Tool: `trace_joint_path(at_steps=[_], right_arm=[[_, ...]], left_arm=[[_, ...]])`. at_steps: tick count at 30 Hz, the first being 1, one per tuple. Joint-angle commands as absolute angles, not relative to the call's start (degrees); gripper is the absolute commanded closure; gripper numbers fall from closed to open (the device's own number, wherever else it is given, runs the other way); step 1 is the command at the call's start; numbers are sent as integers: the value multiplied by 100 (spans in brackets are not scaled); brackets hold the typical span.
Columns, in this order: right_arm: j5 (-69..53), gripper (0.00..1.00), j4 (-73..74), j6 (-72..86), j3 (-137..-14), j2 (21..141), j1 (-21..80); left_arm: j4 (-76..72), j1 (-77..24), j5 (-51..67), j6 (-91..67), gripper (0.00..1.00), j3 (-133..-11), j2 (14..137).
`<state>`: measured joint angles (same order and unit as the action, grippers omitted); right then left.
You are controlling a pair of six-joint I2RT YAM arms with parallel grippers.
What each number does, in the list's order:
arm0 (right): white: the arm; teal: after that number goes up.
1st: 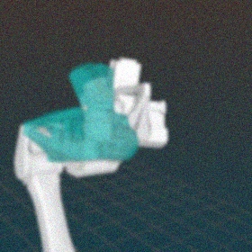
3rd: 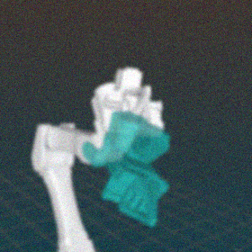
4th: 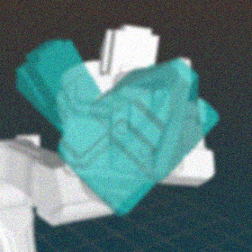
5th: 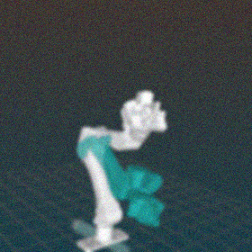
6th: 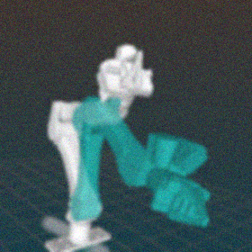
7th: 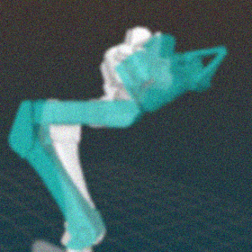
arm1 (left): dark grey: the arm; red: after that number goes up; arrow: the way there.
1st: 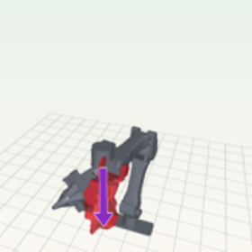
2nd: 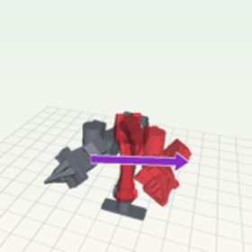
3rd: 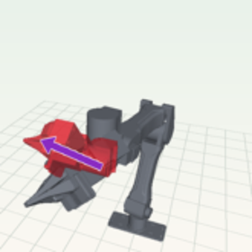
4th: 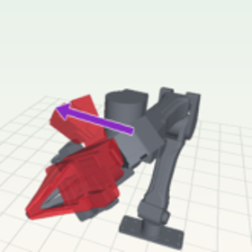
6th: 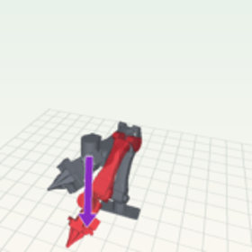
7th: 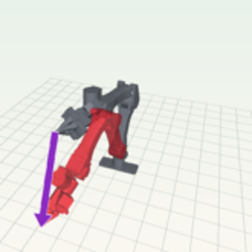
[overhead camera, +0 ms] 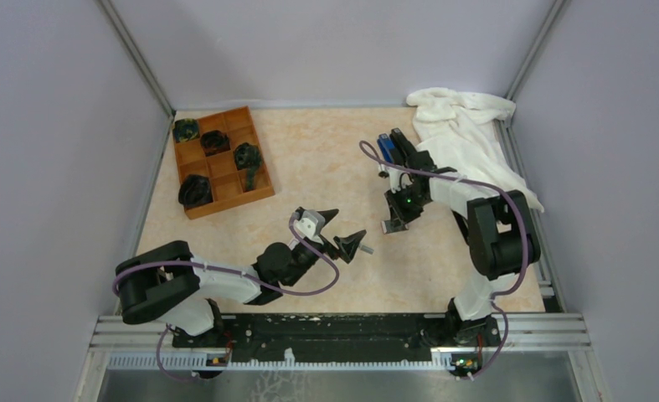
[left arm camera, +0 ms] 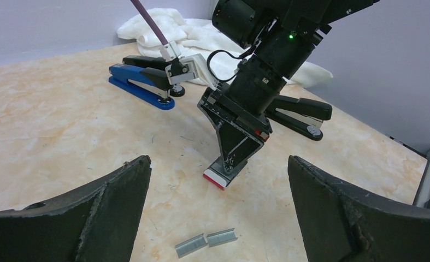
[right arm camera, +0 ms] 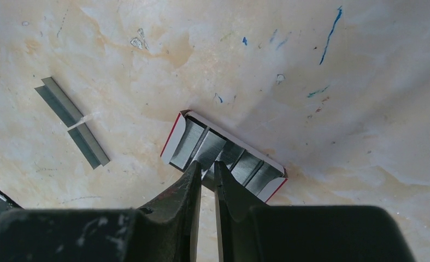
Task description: Unload the staples from the stapler
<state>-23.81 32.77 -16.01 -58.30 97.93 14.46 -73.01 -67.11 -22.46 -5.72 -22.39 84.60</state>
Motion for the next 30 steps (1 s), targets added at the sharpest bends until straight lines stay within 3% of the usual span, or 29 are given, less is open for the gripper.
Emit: trace_joint_path(at_steps=[1,20,26,30], right_arm=[[-2528,85,3279,-1622,-6118,9685,1357],[-3545,84,3225,-2164,-6030,8381,1077],[-4120,83,3155,-2308,-6043,7662,1078],[-4584,82,3091,-2215,-6207,7186,1081]], left_arm=[[-7321,-6731,-2277,-528,0,-2369,8510],[-7335,-6692,-2185,-593,1,-2309,8445],[-7474,-6225,-1222,-975,1,-1953,8158],[-6351,-5637,-464,-1320,1,-1978,7795]])
